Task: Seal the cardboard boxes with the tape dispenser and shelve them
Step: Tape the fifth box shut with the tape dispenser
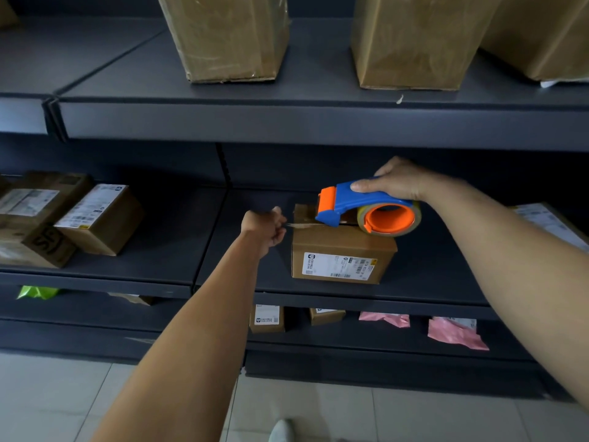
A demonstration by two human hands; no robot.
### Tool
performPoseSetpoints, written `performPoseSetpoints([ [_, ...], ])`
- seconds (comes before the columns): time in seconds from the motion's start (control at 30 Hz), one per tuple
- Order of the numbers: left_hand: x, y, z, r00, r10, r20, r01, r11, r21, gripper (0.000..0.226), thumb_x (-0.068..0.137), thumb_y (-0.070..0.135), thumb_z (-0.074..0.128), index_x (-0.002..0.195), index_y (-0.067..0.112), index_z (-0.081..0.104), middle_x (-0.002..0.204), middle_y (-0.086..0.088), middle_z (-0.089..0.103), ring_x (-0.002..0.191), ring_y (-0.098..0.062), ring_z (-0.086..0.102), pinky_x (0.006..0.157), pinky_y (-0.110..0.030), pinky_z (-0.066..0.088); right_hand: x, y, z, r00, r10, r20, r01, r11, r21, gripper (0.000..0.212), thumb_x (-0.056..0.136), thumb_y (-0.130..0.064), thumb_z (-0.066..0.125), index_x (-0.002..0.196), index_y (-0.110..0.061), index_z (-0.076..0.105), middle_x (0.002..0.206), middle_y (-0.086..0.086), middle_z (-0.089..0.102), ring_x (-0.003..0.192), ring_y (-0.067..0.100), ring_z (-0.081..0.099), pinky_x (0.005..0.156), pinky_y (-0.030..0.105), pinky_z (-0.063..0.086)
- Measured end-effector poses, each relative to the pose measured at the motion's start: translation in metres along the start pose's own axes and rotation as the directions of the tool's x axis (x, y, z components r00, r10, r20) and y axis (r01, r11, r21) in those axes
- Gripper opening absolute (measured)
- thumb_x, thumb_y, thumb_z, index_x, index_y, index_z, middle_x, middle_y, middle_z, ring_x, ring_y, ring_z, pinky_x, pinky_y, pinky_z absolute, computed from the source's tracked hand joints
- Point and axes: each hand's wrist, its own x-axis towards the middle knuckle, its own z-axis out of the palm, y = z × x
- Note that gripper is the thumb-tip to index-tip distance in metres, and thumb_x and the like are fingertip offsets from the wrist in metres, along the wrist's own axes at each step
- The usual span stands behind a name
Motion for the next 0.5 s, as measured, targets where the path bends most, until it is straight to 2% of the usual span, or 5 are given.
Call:
performPoseSetpoints([
  [0.2, 0.006, -0.013, 0.001, 0.999, -0.037, -0.004, 0.037, 0.999, 0.005, 0.023, 0.097, 0.02, 0.053, 0.078, 0.008, 0.061, 0.068, -0.002, 0.055, 0.058, -0.009, 0.051, 0.052, -0.017, 0.049, 0.004, -0.003, 0.003, 1.0, -0.01, 0.012, 0.01, 1.0, -0.018, 0.051, 0.074, -0.063, 0.067, 0.066, -0.013, 0.062, 0.063, 0.005, 0.063, 0.061, 0.021, 0.059, 0.058, 0.028, 0.043],
  [0.33, 0.008, -0.019, 0.005, 0.999, -0.034, 0.013, 0.033, 0.999, 0.027, 0.019, 0.096, 0.021, 0.055, 0.082, 0.009, 0.06, 0.071, -0.001, 0.06, 0.062, -0.01, 0.055, 0.054, -0.022, 0.048, 0.005, -0.003, 0.005, 1.0, -0.009, 0.01, 0.009, 0.999, -0.036, 0.053, 0.074, -0.064, 0.067, 0.07, -0.011, 0.064, 0.064, 0.006, 0.063, 0.06, 0.02, 0.058, 0.058, 0.028, 0.042],
  [0.5, 0.011, -0.026, 0.006, 1.0, 0.015, 0.008, -0.016, 0.993, 0.12, 0.029, 0.097, 0.027, 0.054, 0.073, 0.011, 0.056, 0.066, -0.001, 0.054, 0.059, -0.012, 0.051, 0.054, -0.025, 0.049, 0.006, -0.004, 0.008, 1.0, -0.004, 0.009, 0.004, 0.999, -0.049, 0.054, 0.071, -0.066, 0.067, 0.062, -0.014, 0.059, 0.059, 0.005, 0.059, 0.057, 0.02, 0.056, 0.058, 0.031, 0.04],
])
